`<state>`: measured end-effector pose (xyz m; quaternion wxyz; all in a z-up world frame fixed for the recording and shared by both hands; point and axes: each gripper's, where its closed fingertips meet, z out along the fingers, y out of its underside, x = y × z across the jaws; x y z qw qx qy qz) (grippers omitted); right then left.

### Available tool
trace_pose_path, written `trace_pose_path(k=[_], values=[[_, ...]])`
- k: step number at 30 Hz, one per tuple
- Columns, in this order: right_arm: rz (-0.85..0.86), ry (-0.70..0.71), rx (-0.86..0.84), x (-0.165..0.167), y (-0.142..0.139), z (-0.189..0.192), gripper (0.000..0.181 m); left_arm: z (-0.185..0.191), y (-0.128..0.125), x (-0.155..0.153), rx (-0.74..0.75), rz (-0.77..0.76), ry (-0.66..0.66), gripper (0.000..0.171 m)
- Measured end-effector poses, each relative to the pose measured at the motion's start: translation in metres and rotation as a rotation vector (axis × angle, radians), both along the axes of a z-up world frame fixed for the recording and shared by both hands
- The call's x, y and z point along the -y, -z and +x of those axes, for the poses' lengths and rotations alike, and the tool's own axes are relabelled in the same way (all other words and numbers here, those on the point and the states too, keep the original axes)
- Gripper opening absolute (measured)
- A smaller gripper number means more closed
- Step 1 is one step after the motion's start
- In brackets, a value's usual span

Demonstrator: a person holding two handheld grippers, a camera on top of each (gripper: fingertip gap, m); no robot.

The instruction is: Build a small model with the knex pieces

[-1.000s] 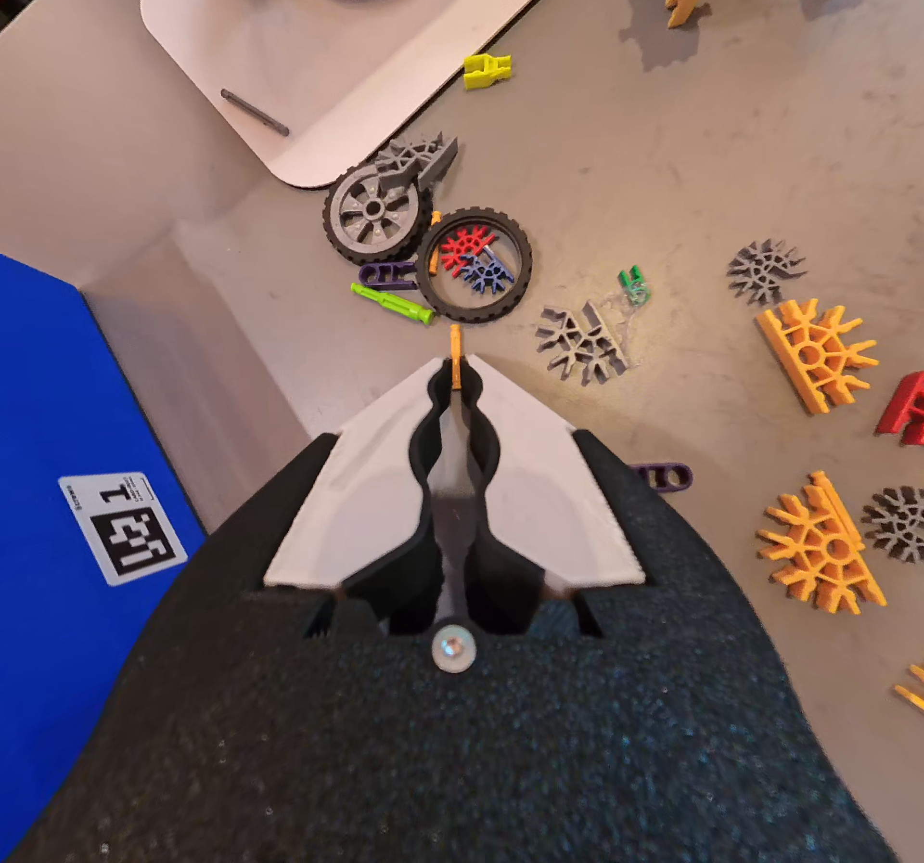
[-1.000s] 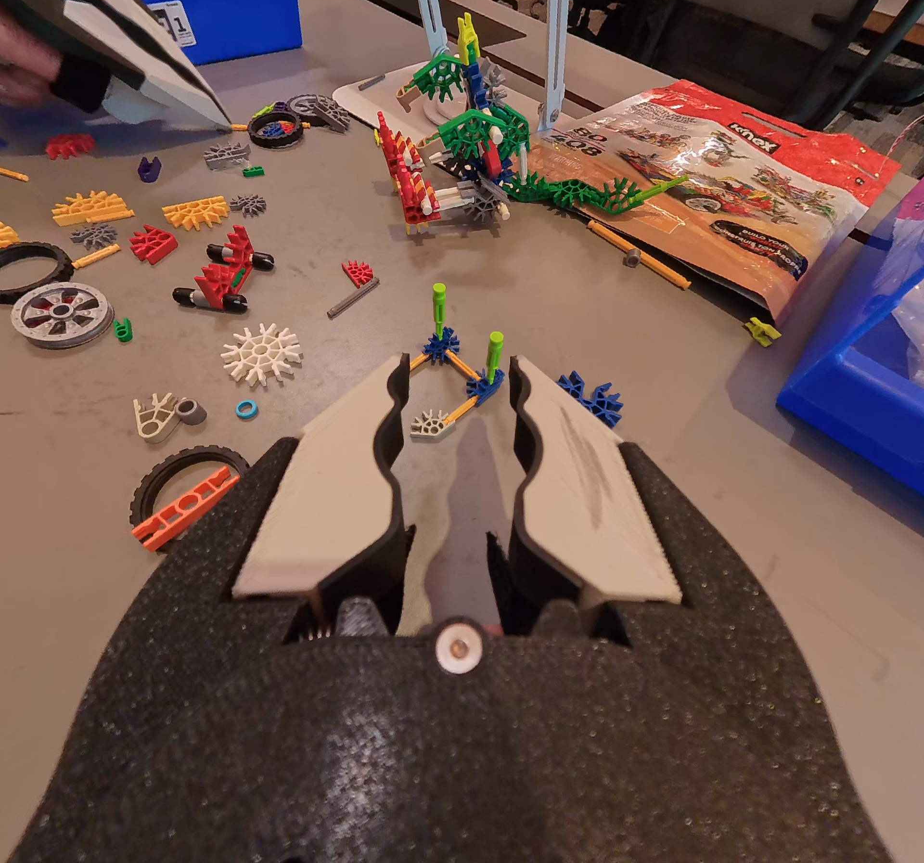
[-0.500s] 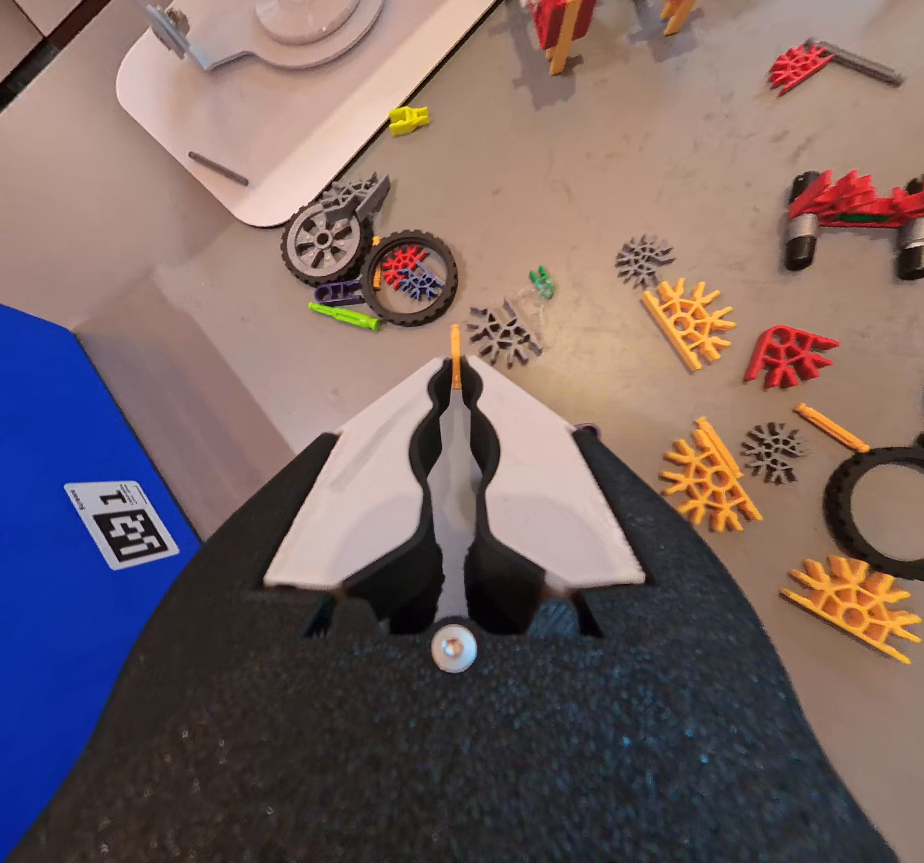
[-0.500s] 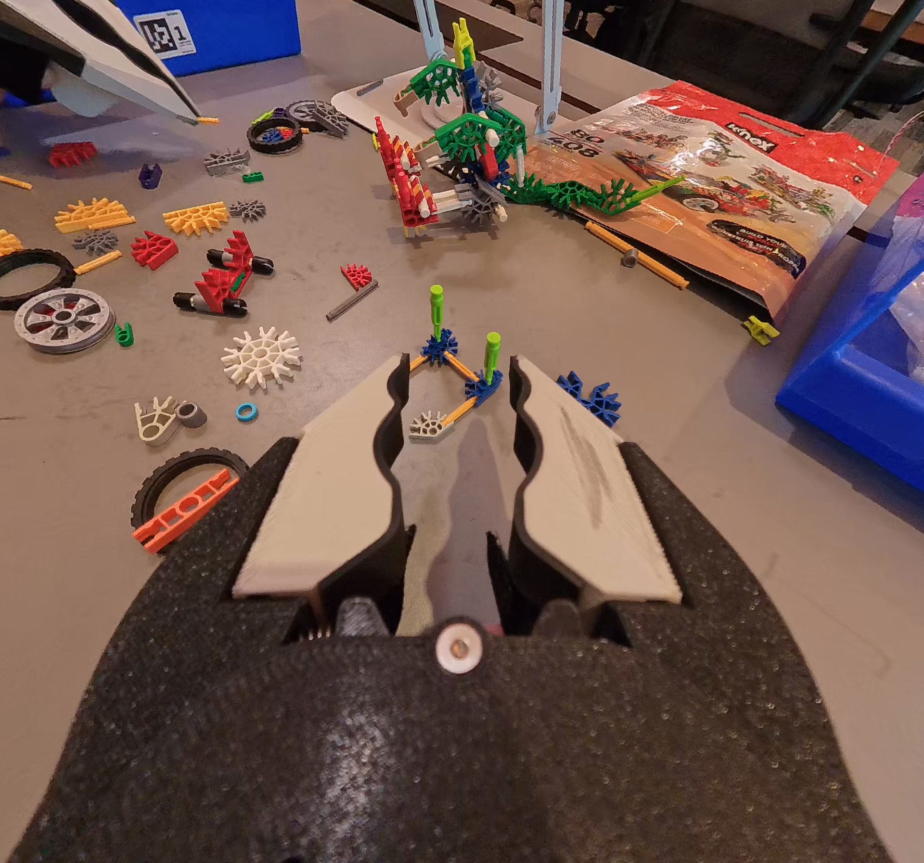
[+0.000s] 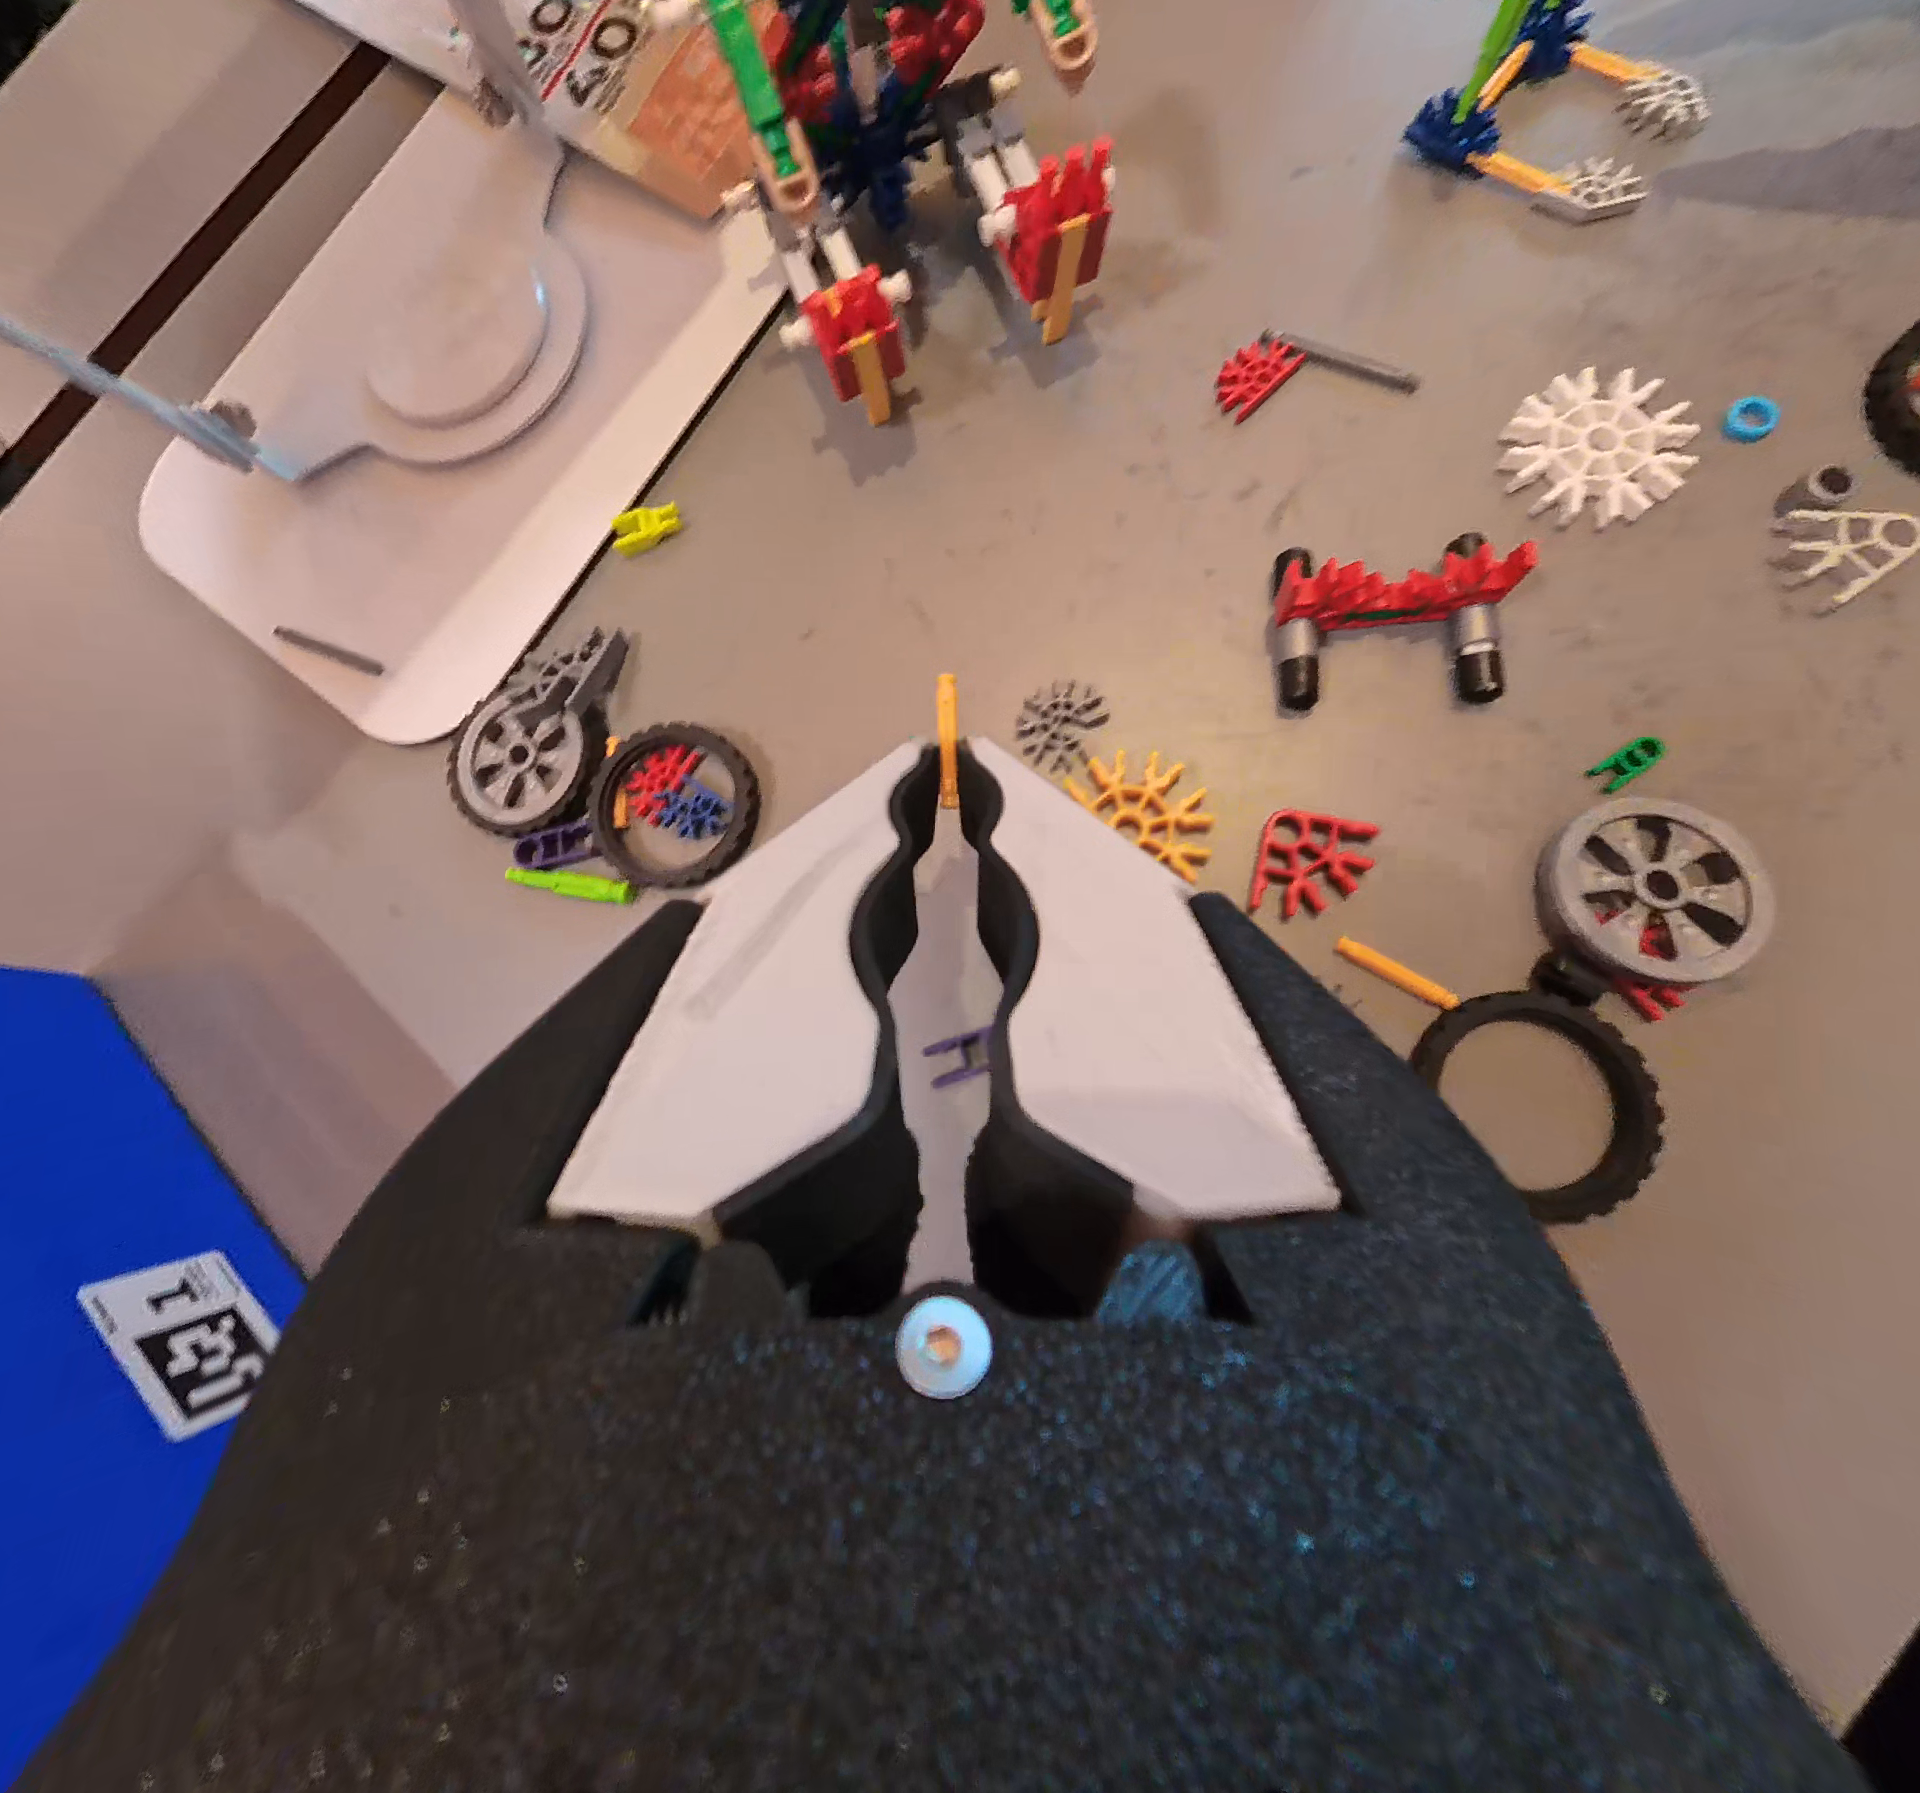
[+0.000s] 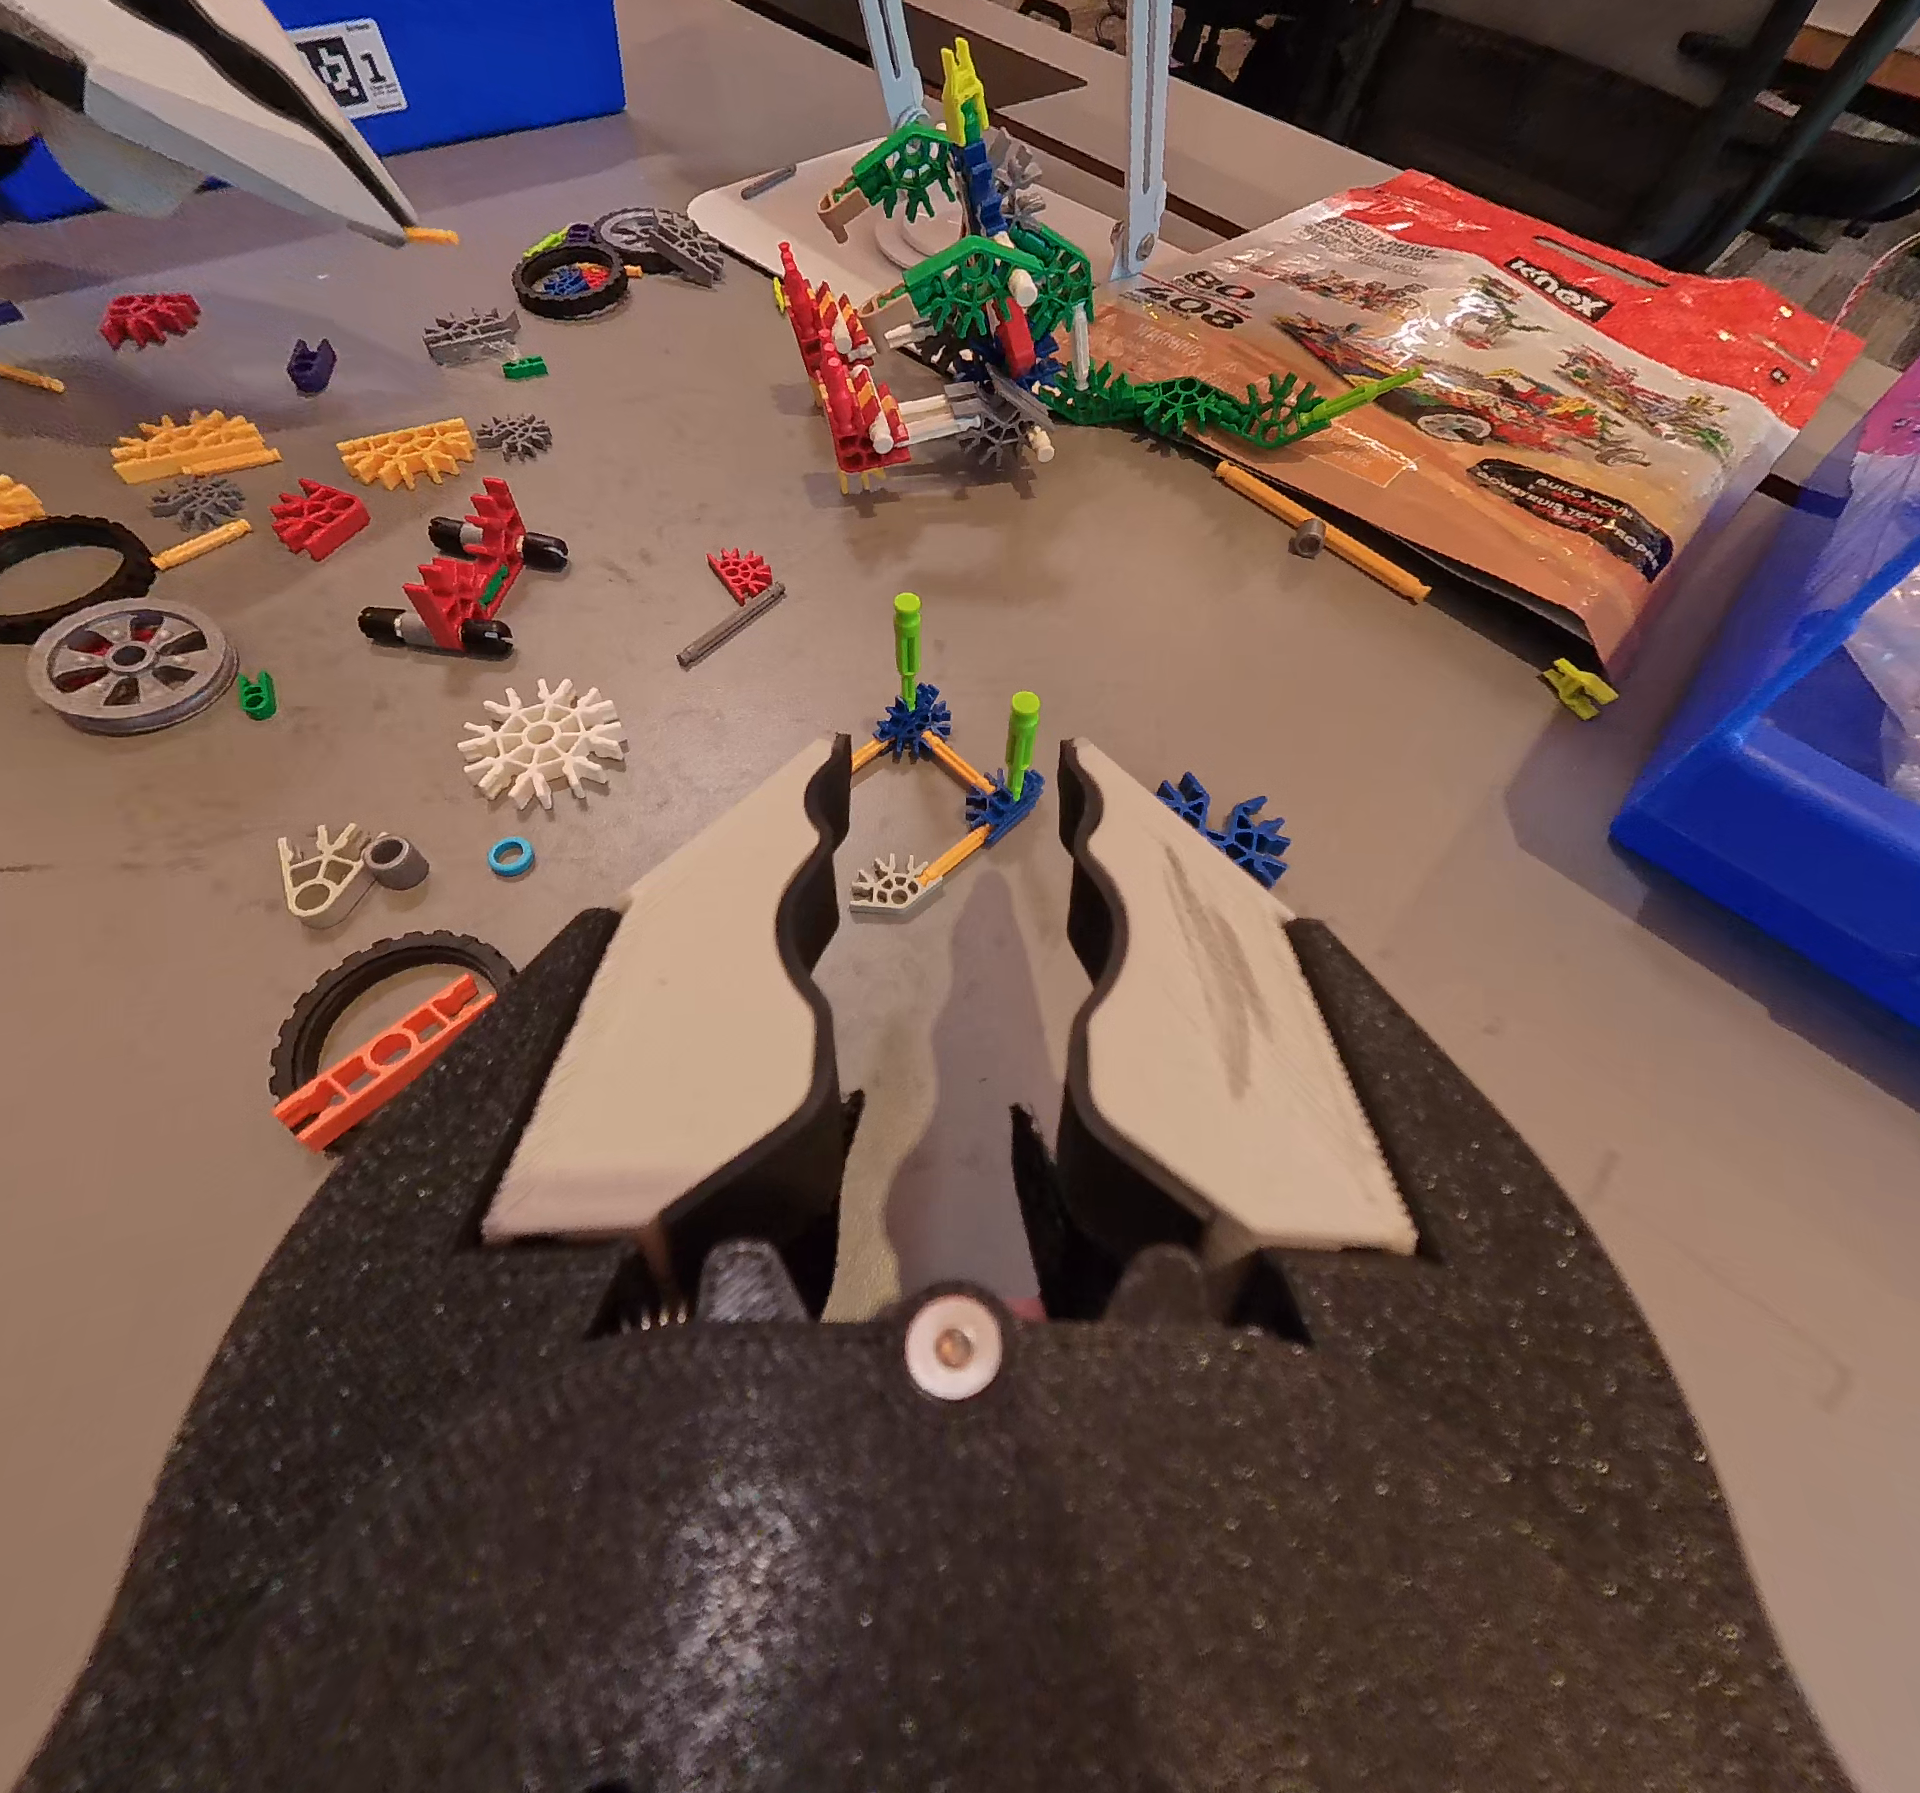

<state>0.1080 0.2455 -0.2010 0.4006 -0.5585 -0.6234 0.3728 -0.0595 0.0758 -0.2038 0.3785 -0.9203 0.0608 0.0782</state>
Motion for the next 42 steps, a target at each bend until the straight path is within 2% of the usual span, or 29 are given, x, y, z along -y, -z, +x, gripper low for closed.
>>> trace_pose_path(k=[11,19,28,42], values=[[0.004,0.005,-0.005,-0.001,-0.001,0.0,0.039,0.043,0.003,-0.043,-0.016,-0.02,0.158,0.001],[0.005,0.012,-0.01,-0.003,-0.001,0.0,0.039,0.067,-0.006,-0.071,-0.037,-0.009,0.254,0.001],[0.002,0.022,-0.015,-0.005,-0.002,0.0,0.039,0.079,-0.01,-0.092,-0.049,-0.001,0.317,0.001],[-0.01,0.062,-0.034,-0.015,-0.005,0.001,0.039,0.097,-0.031,-0.132,-0.06,0.027,0.436,0.001]])
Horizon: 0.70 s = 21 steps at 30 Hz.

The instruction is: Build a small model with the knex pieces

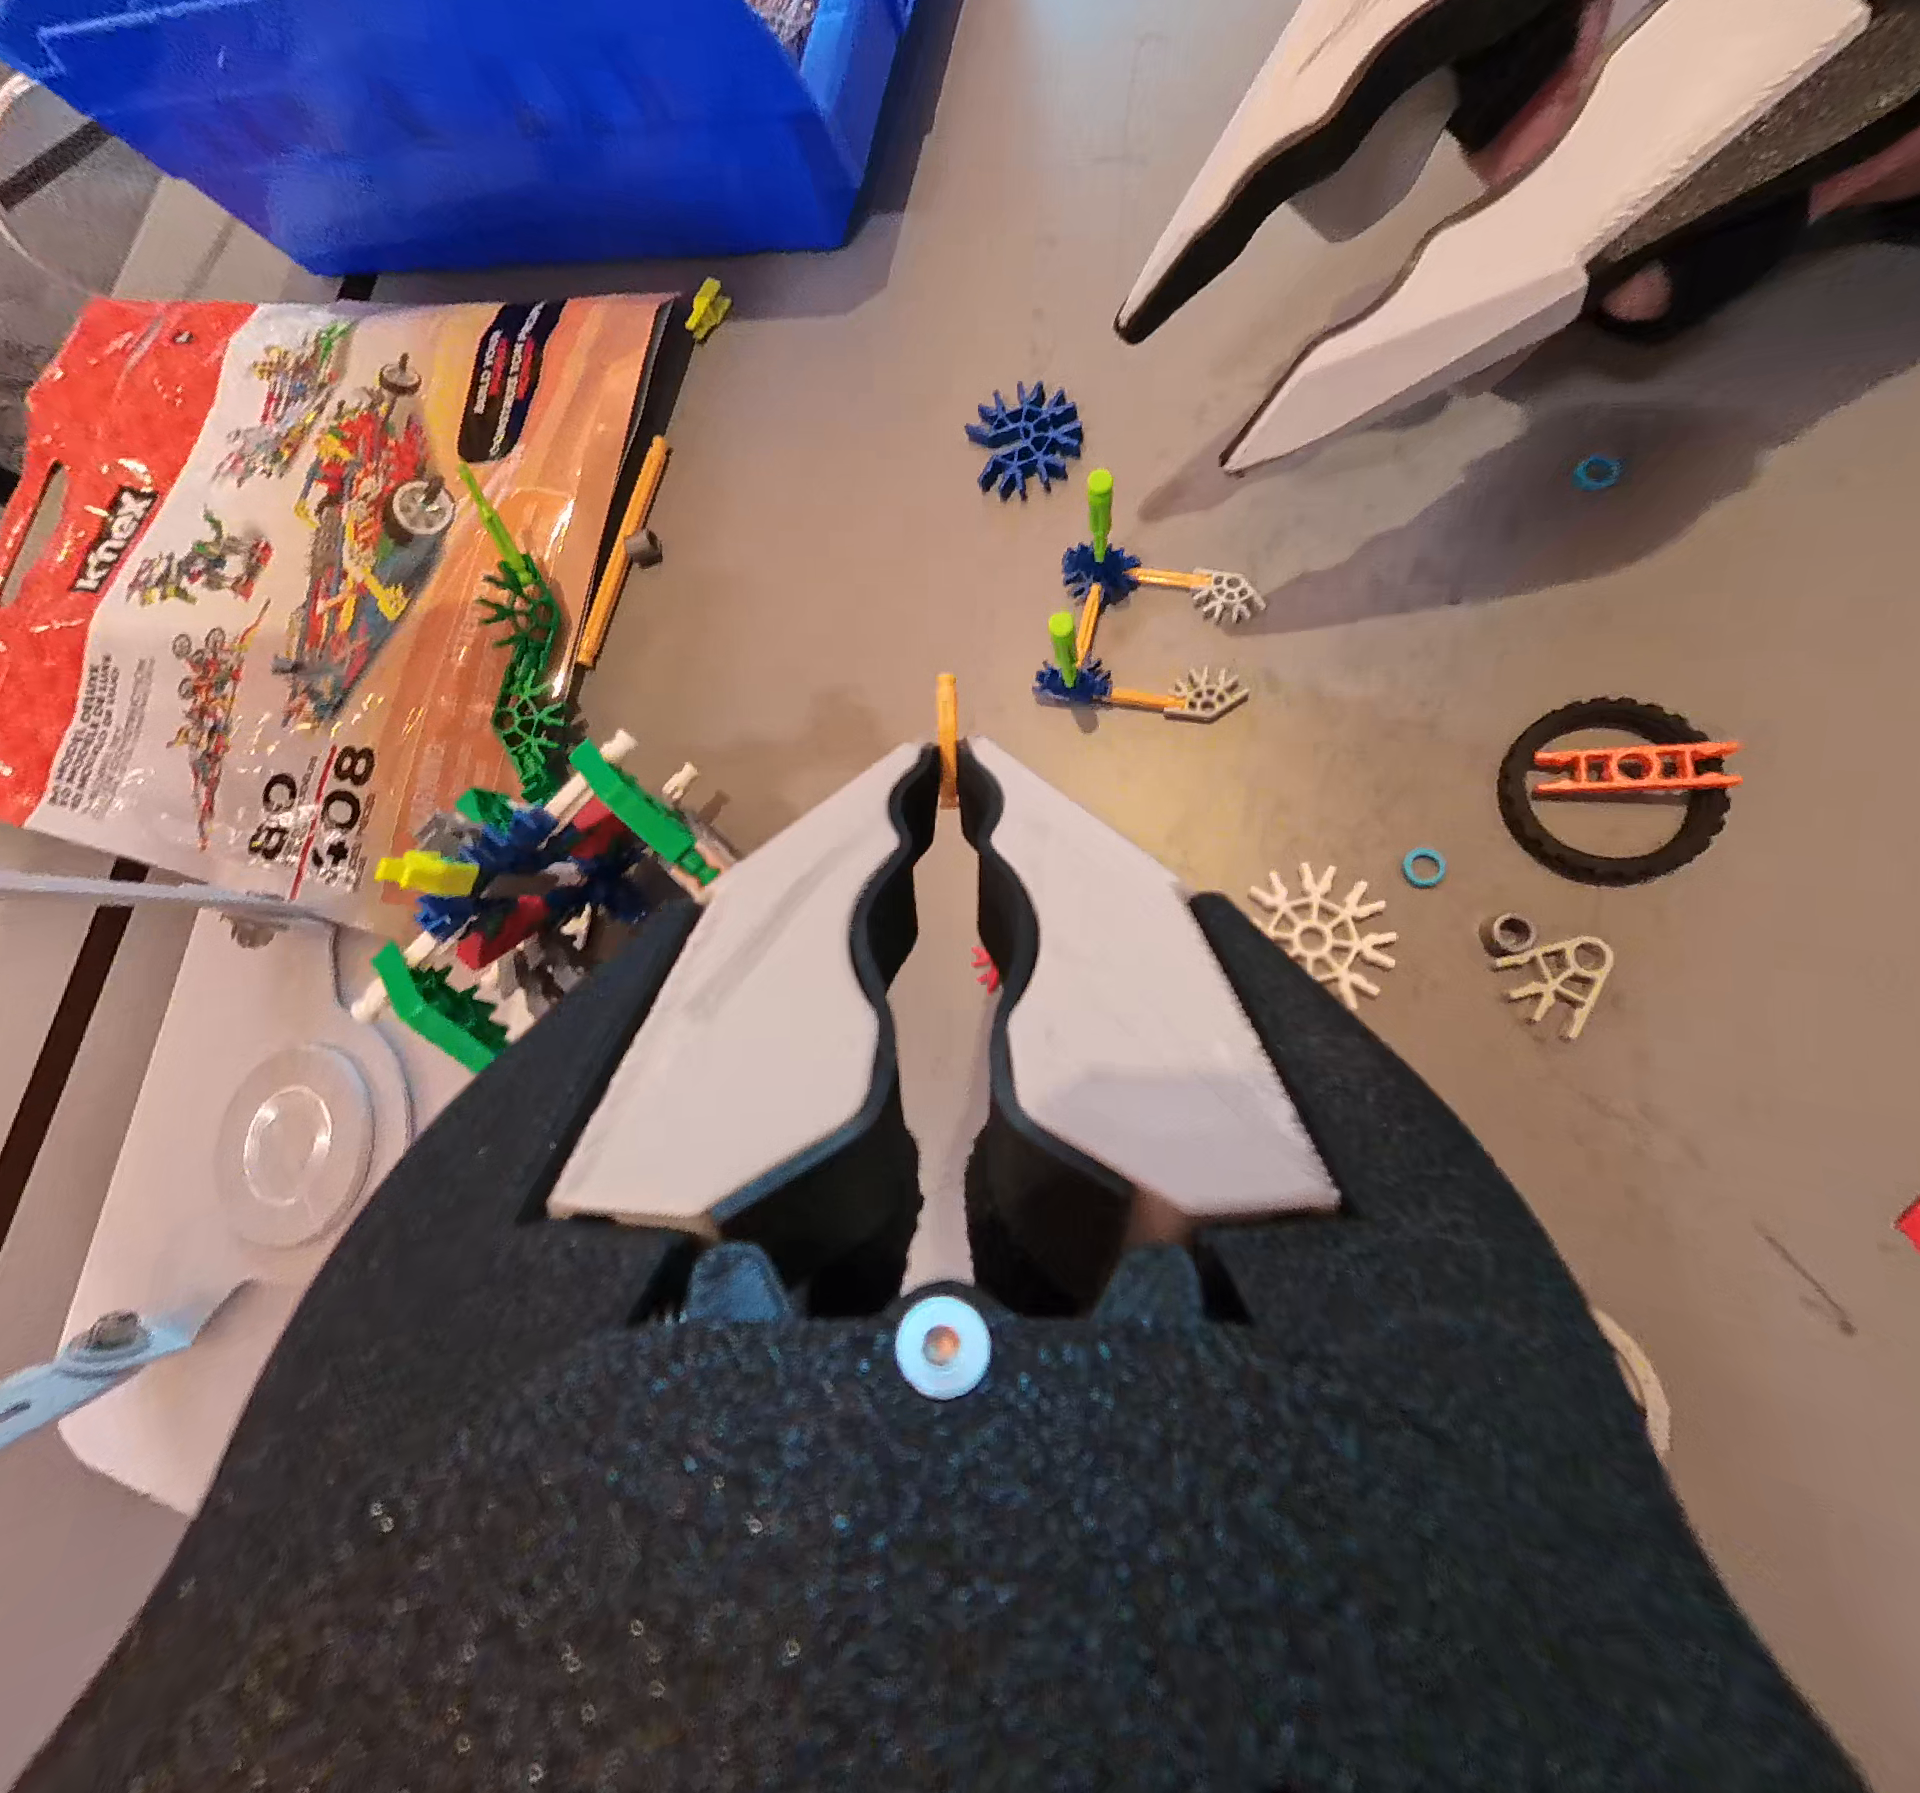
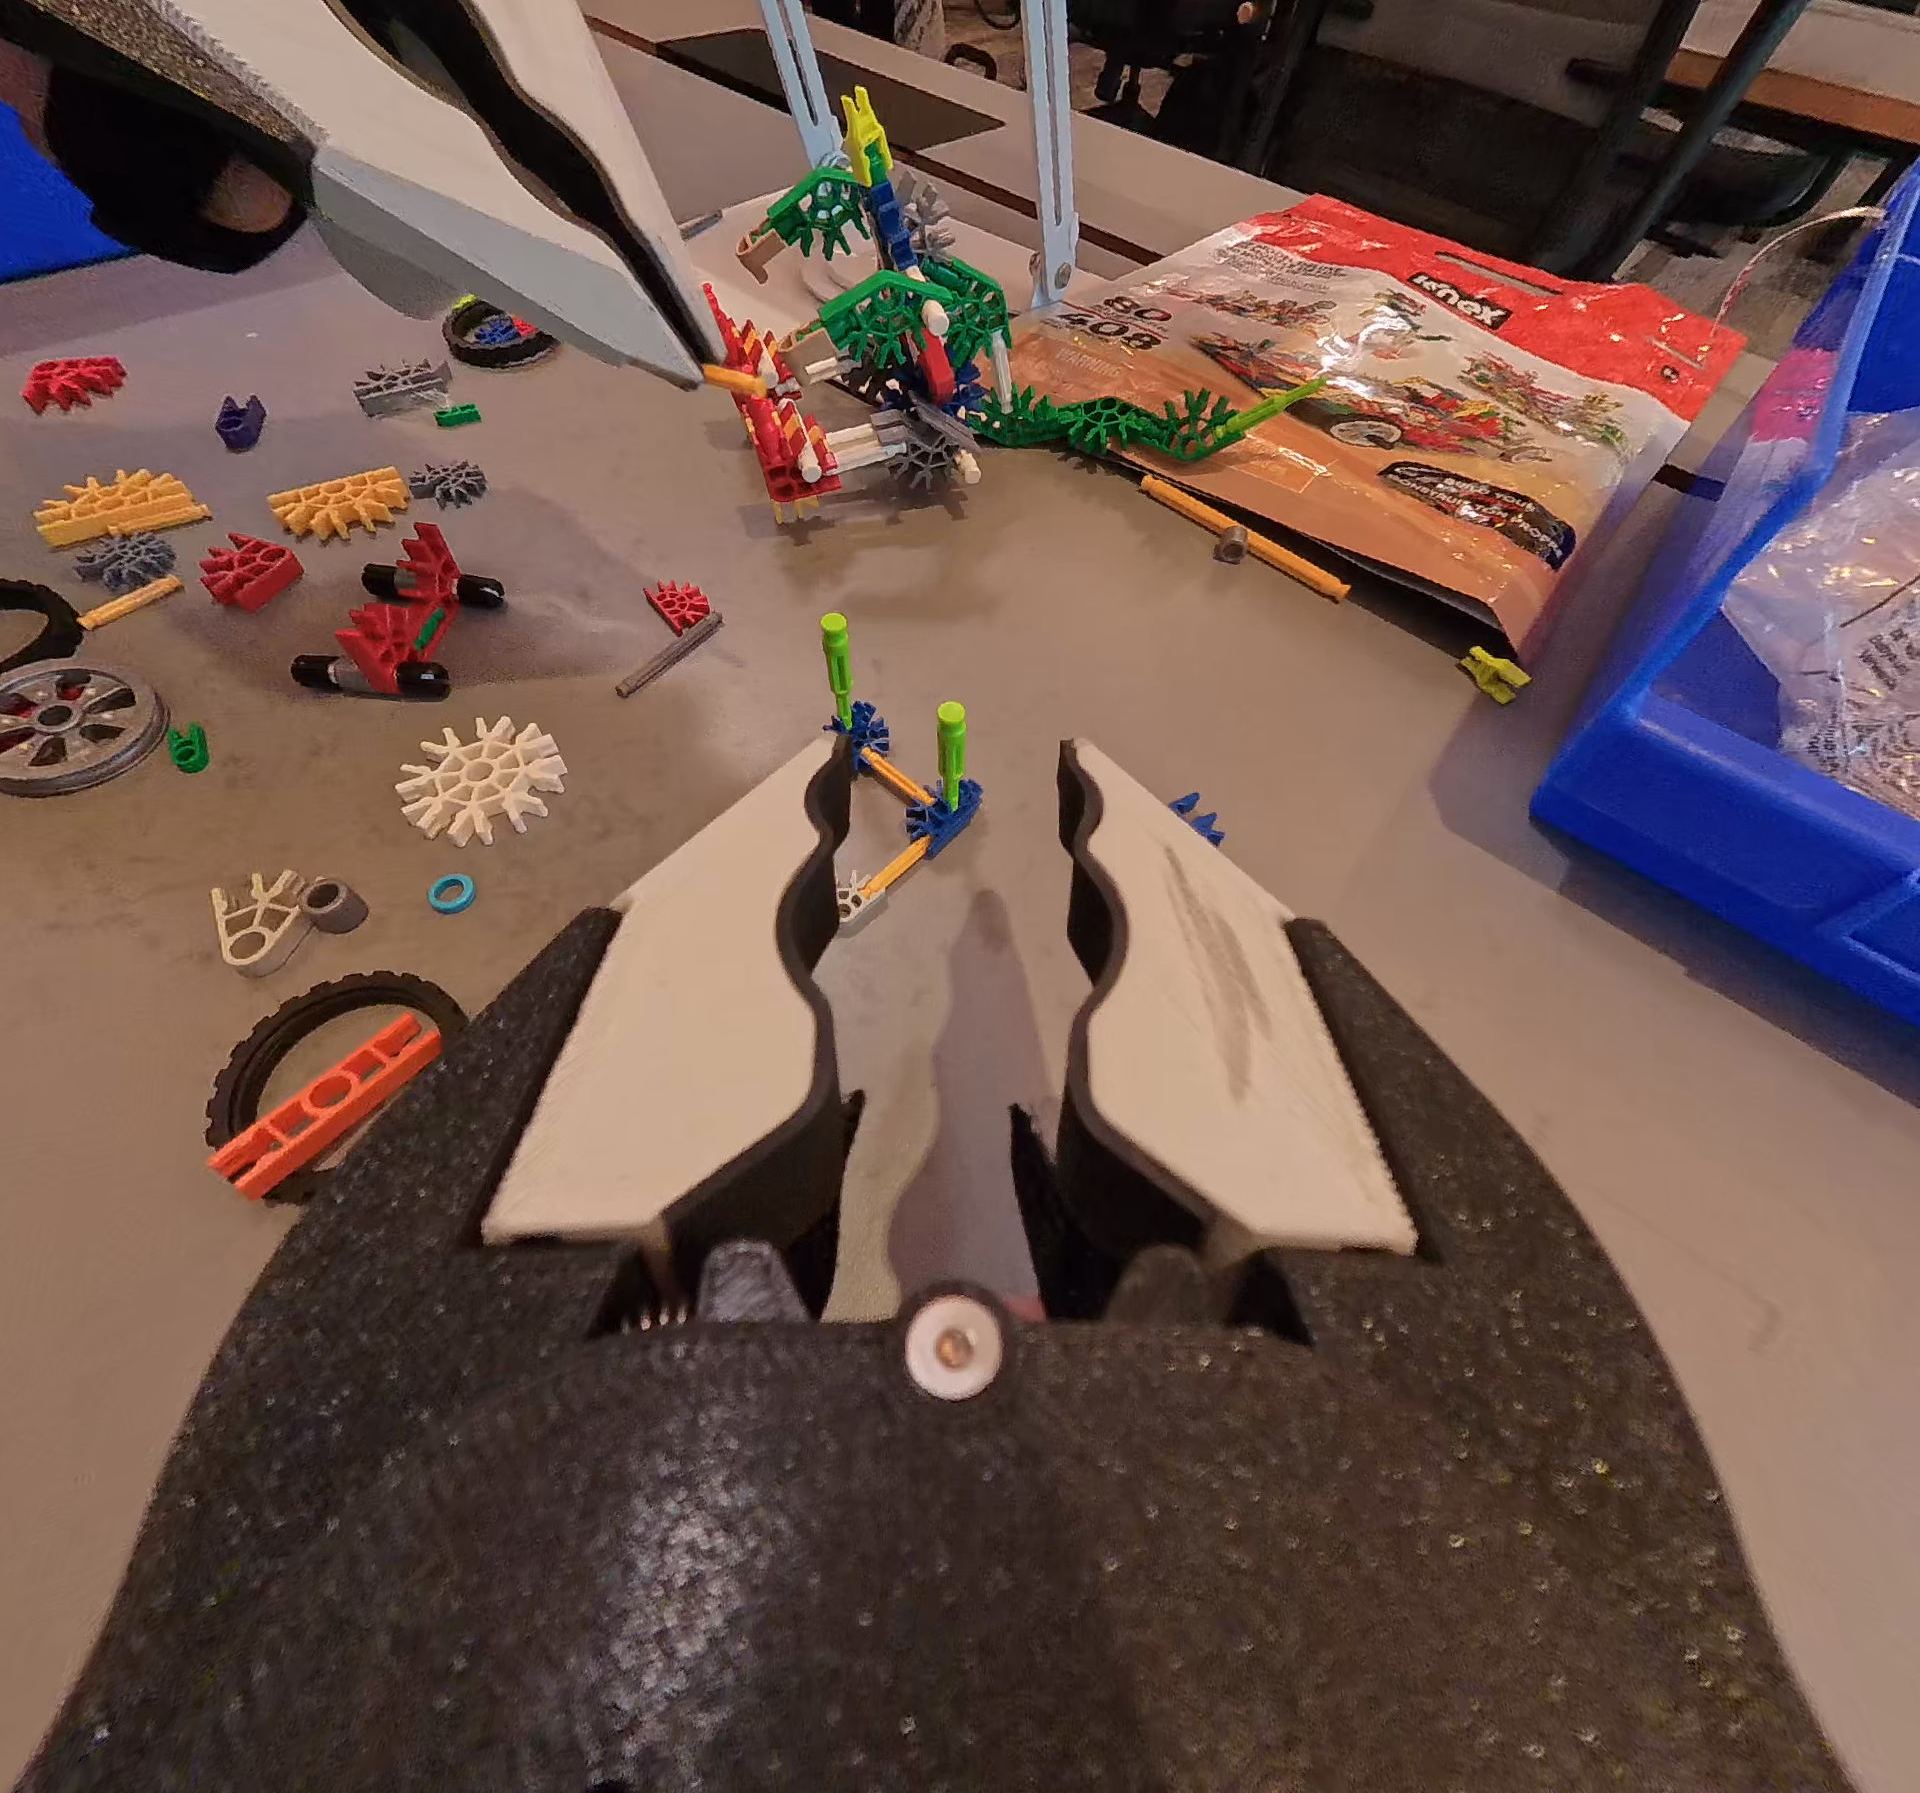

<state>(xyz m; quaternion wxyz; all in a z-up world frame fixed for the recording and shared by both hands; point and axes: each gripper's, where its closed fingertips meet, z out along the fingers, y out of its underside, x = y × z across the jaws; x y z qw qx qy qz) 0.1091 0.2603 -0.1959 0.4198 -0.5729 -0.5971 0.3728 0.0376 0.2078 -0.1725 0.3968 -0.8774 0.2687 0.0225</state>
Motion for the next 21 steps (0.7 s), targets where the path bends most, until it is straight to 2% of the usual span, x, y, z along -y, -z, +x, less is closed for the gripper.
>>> trace_pose_path(k=[7,14,21], values=[[0.013,0.022,-0.011,-0.005,-0.002,0.001,0.039,0.016,0.002,-0.009,0.022,-0.01,0.075,0.001],[-0.03,0.098,-0.085,-0.021,-0.017,0.008,0.038,0.037,0.0,-0.014,0.025,-0.016,0.145,0.001],[-0.044,0.121,-0.047,-0.026,-0.009,0.009,0.038,0.066,0.024,-0.004,-0.01,-0.106,0.257,0.001]])
